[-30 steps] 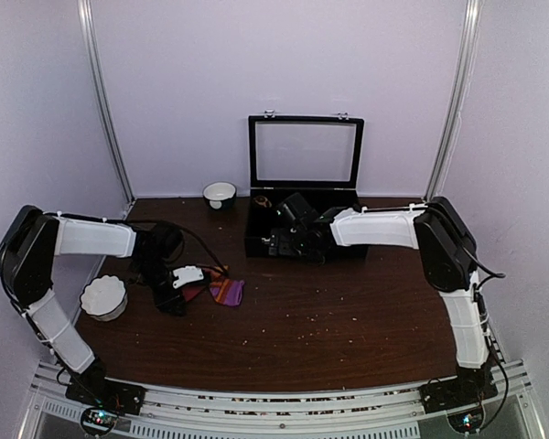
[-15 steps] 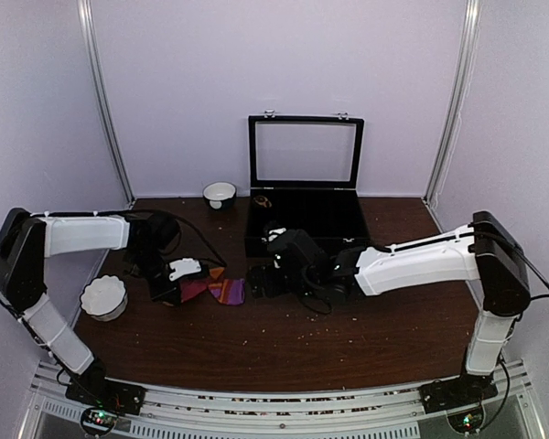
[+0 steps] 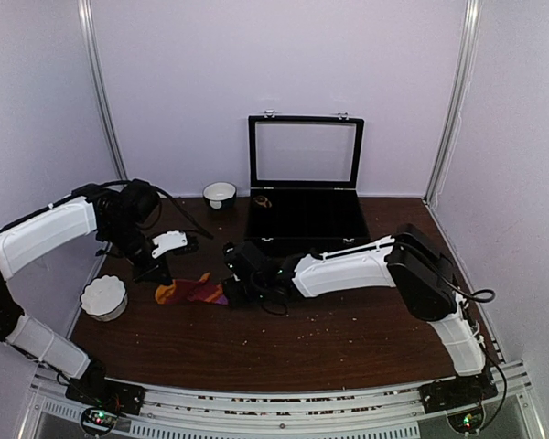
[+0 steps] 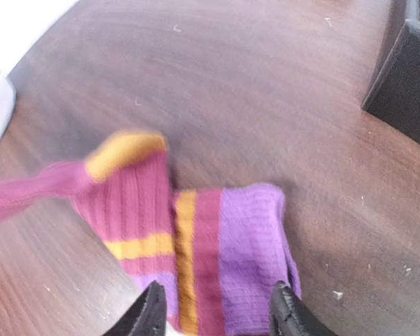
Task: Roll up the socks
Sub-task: Pick up the sock from the center of the board.
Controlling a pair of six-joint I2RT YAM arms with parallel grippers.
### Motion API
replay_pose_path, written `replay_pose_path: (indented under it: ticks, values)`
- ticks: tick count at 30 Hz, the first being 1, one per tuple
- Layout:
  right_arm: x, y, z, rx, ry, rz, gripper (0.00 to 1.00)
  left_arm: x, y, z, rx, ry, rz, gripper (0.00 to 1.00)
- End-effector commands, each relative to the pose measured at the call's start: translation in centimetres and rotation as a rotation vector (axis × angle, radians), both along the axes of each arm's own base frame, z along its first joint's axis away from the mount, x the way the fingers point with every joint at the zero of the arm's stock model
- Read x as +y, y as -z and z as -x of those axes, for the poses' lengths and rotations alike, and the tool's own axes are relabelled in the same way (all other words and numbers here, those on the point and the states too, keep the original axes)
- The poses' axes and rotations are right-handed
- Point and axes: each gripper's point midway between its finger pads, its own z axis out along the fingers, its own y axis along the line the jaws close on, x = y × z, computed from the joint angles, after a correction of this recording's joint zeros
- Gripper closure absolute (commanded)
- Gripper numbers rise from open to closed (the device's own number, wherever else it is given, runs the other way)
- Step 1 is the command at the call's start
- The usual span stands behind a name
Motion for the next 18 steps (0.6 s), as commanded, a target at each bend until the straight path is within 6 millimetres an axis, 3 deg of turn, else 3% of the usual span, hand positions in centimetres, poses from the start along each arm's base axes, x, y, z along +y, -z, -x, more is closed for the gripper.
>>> replay_pose_path:
  ticks: [1,8,10,18]
  values:
    - [-1.8,2.2,0.6,0.049,0.038,0.046,0.63,-0.1,-1.7,0.6,-0.001,0.015,0.026,1.0]
    - [-3.7,3.9,1.4,0.108,0.067,0.017,0.84,-0.8,-3.7,0.7,0.013,0.02,0.067,1.0]
    - [-4.3,3.4,1.6,0.112,0.077,-0.002,0.85,-1.2,-5.0,0.7,0.004,0.026,0.093,1.0]
    - [-8.3,0.6,3.8,0.093,0.121,-0.096,0.8,-4.1,-14.5,0.8,-0.064,0.112,0.271,1.0]
